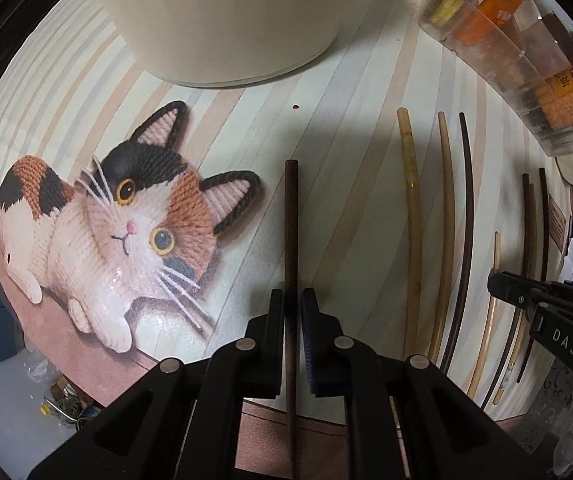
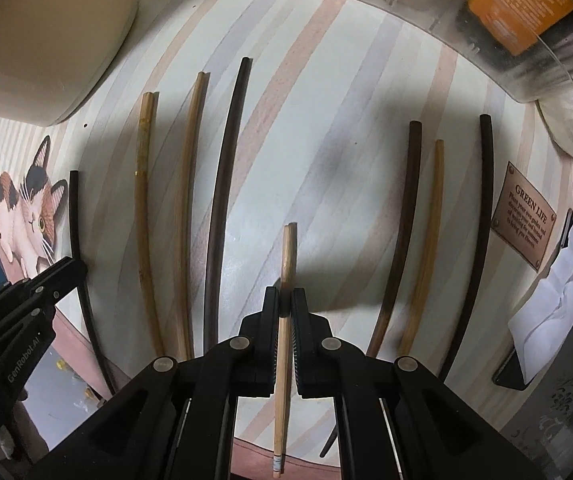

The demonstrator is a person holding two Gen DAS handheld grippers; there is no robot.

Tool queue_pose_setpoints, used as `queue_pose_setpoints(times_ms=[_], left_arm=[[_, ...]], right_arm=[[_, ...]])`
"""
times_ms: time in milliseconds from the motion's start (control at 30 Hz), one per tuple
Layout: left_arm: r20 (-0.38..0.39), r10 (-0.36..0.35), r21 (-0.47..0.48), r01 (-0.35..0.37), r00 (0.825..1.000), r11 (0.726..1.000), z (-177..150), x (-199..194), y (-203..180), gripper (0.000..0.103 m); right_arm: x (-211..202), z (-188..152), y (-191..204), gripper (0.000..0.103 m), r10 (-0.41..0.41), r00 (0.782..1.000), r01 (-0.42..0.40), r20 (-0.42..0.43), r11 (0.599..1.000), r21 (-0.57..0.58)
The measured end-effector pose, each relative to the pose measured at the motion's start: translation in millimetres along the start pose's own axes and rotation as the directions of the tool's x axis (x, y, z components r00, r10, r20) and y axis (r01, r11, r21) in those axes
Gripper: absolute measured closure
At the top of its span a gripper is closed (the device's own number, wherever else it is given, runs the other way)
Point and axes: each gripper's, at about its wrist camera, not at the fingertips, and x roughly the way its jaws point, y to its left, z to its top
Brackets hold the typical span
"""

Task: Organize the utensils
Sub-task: 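Grasp a dark brown chopstick with the left tool while the right grasps a light one, then lift both chopsticks and carry them over the utensil holder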

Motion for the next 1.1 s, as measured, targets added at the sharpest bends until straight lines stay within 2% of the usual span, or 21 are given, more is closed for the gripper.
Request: queue_pose_setpoints(times_ms=[300,400,567,633,700,867,1100], left_arm=[[-0.015,0.04,0.001,-0.04,0.999,0.999,2.9,4.3,-9.0,0.095],[-0.006,0.056,0.013,-0.056,0.998,0.998,2.5,6.4,-13.7,0.098],[0.046,0.059,0.035,-0.061,0.997,0.998,-6.2,3.5,-19.0,0.099],[0.089,0.069,0.046,-0.073,0.994,0.996,-10.5,-3.7,-20.5,0.099],[0.115,0.049,0.039,-0.054,0.992,0.998,-15.2,-13.5,-19.9,0.099],[0.193,0.009,0.033,-0.016,0.981,0.999,-27.3,-47.0,-19.5,0.099],[0.288,-0.043,0.069,0.024,0.957,0.997,-44.2,-86.8,-16.8,0.099]], right_arm=[[4.9,1.3,-3.8,0.096,-0.018,1.0,0.018,0.003,1.0,0.015],[5.6,-0.2,0.2,0.097,-0.039,0.999,0.039,0.019,0.999,0.01],[2.6,-11.4,9.4,0.098,-0.075,0.994,0.075,0.082,0.997,0.01],[-0.7,-16.5,8.0,0.098,-0.053,0.992,0.051,0.116,0.999,0.021],[-7.4,-23.3,2.4,0.098,-0.021,0.988,0.014,0.152,0.999,0.042],[-39.7,-41.4,-8.3,0.098,0.033,0.967,-0.055,0.253,0.995,0.079],[-84.9,-70.1,-9.8,0.098,0.046,0.921,-0.081,0.388,0.994,0.075]])
